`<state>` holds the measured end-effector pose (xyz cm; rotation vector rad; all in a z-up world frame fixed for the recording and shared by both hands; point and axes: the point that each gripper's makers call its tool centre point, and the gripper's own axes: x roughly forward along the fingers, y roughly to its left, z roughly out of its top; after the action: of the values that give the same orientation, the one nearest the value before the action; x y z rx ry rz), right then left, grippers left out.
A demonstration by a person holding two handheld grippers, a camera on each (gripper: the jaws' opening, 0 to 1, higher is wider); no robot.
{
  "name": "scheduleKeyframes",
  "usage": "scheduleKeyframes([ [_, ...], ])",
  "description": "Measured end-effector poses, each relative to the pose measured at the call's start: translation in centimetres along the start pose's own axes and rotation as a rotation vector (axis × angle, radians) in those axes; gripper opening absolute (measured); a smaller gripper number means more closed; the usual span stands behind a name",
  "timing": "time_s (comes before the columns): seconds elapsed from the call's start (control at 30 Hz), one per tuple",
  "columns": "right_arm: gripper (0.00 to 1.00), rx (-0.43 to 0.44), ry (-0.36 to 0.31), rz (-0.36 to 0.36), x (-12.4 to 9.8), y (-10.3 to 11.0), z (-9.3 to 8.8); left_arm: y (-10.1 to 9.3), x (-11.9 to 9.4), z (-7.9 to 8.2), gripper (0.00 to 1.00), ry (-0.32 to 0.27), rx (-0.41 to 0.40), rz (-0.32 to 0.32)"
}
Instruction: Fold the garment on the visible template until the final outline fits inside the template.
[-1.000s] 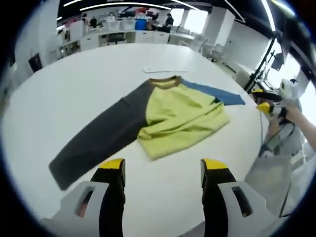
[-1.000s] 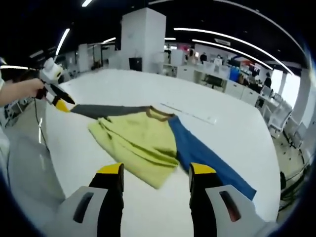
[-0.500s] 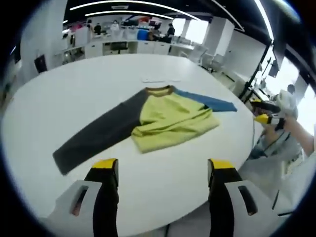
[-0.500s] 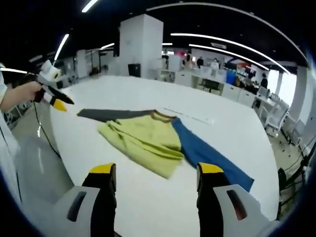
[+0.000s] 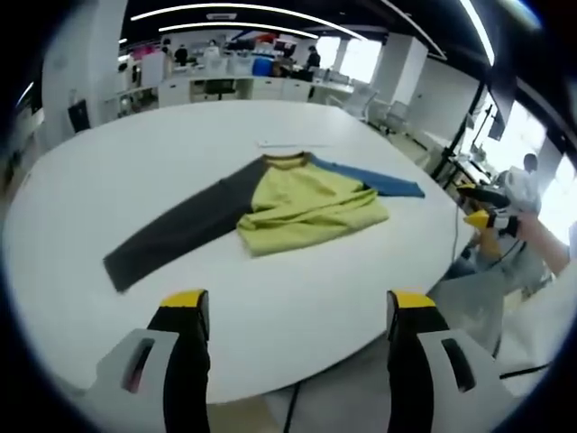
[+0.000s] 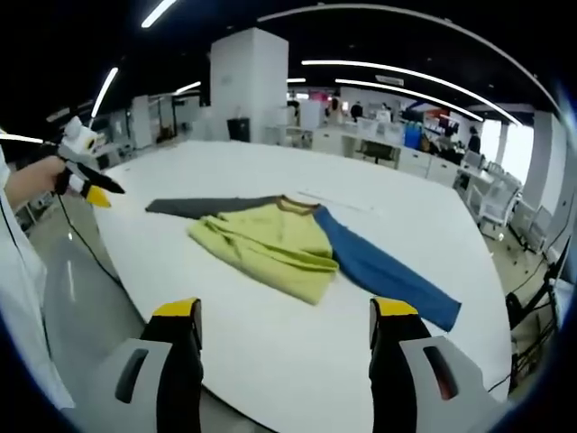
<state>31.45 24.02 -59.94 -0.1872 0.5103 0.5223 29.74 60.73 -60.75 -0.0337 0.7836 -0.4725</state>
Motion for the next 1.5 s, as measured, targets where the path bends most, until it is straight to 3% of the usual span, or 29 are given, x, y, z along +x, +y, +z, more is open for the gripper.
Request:
scheduleKeyframes([
  [0.37, 0.82, 0.065, -0.013, 0.021, -1.3, 1.6, -0.5, -0.6, -1.9, -1.3, 0.85, -0.008, 0.003, 0.001],
  [0.5, 0.85, 0.075, 0.001, 0.038, -1.9, 2.3, -1.0, -1.0, -2.5, -1.8, 0.92, 0.013, 0.091, 0.010],
  [0.67, 0.90, 0.107, -0.005, 0.054, -2.4, 2.7, -1.0, -2.1, -3.2, -1.6, 0.99, -0.011, 0.095, -0.026],
  [0.83, 0.94, 0.143, -0.011, 0.070, -2.8, 3.3, -1.0, -1.9, -3.6, -1.9, 0.99, -0.014, 0.084, -0.022],
  [1.0, 0.99, 0.112, 0.010, 0.081, -2.8, 3.8, -1.3, -1.6, -3.6, -2.5, 0.99, -0.007, 0.065, -0.013],
  [1.5, 0.99, 0.116, 0.035, 0.083, -3.0, 3.9, -2.2, -2.4, -3.1, -2.7, 0.99, 0.020, 0.072, -0.030],
])
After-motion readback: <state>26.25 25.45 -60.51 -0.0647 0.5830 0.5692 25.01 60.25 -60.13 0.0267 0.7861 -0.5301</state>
